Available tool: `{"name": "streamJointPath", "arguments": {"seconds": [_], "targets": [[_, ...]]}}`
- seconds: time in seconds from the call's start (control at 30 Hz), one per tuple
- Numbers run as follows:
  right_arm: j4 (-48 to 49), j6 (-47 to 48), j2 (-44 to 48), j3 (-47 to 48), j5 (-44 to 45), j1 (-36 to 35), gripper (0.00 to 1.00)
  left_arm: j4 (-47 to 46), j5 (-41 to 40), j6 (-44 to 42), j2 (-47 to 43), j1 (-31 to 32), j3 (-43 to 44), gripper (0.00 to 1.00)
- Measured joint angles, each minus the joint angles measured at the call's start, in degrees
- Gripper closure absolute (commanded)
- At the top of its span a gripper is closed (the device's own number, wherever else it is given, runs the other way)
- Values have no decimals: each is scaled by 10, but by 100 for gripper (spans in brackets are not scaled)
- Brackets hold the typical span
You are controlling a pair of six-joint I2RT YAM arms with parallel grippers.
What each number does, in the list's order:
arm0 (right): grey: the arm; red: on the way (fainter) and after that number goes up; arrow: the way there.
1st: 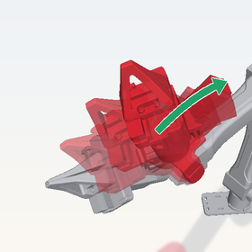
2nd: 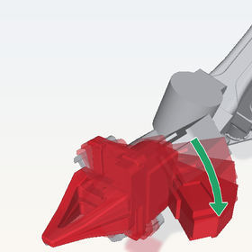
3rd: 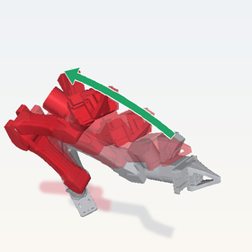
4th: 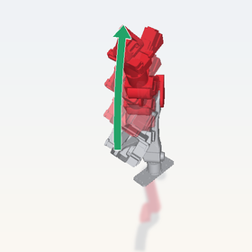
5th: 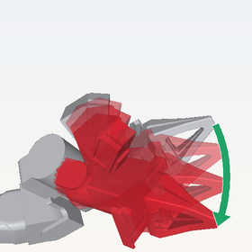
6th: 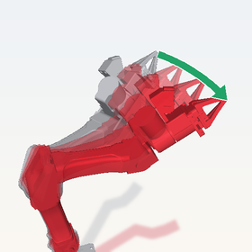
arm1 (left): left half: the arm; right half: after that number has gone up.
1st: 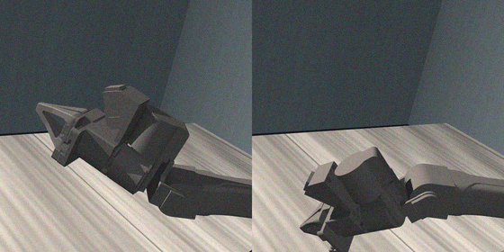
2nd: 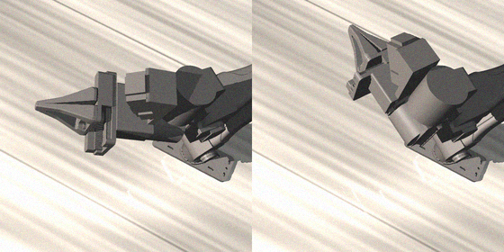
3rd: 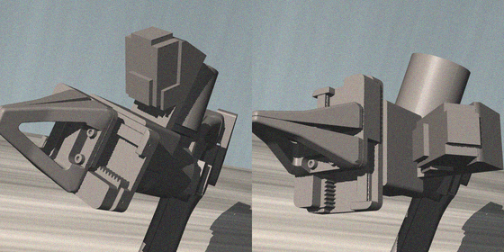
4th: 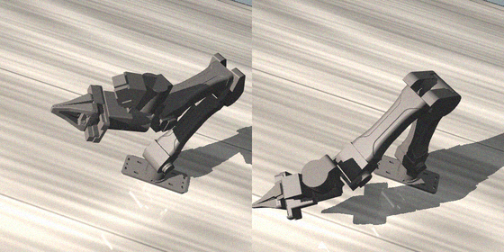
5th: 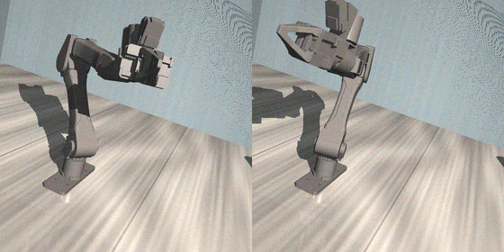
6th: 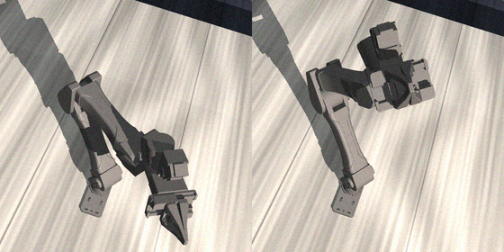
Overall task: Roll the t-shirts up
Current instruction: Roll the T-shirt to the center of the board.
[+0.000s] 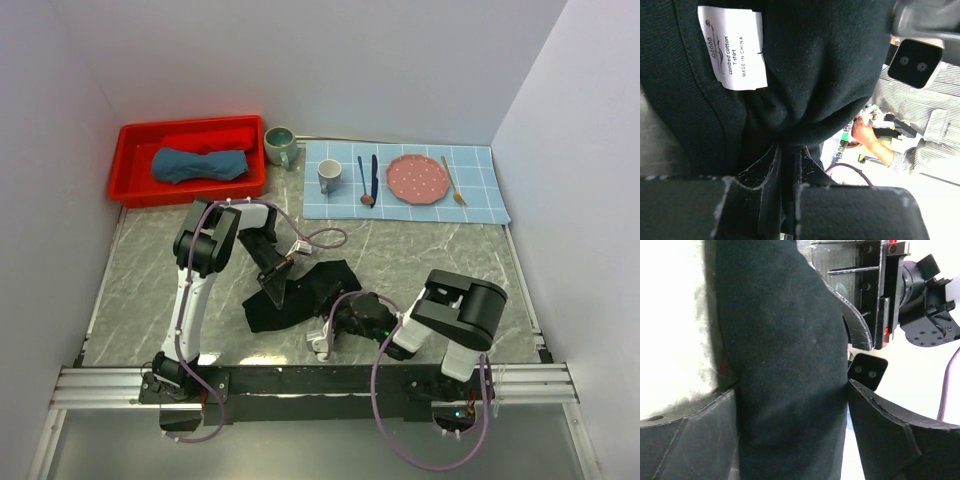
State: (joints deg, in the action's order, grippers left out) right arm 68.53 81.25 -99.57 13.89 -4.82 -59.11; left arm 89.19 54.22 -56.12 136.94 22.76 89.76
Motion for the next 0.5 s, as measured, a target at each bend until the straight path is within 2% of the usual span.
{"name": "streamJointPath", "arguments": {"seconds": [0.1,0.2,0.3,0.4,0.43,0.5], "targets": [[-46,-5,19,0,-2,0,43,2,0,3,2,-1,3,98],[-136,-19,54,19,-9,2,49,7,-1,6,6,-1,9,97],[-213,-33,77,45,-24,9,55,8,-4,11,7,-1,13,89],[-289,-45,89,74,-46,21,61,8,-7,17,7,-2,16,68],[-320,-52,94,90,-59,28,62,6,-8,20,5,-4,16,54],[-385,-64,101,123,-90,49,64,-13,-13,34,-14,-12,9,47]]}}
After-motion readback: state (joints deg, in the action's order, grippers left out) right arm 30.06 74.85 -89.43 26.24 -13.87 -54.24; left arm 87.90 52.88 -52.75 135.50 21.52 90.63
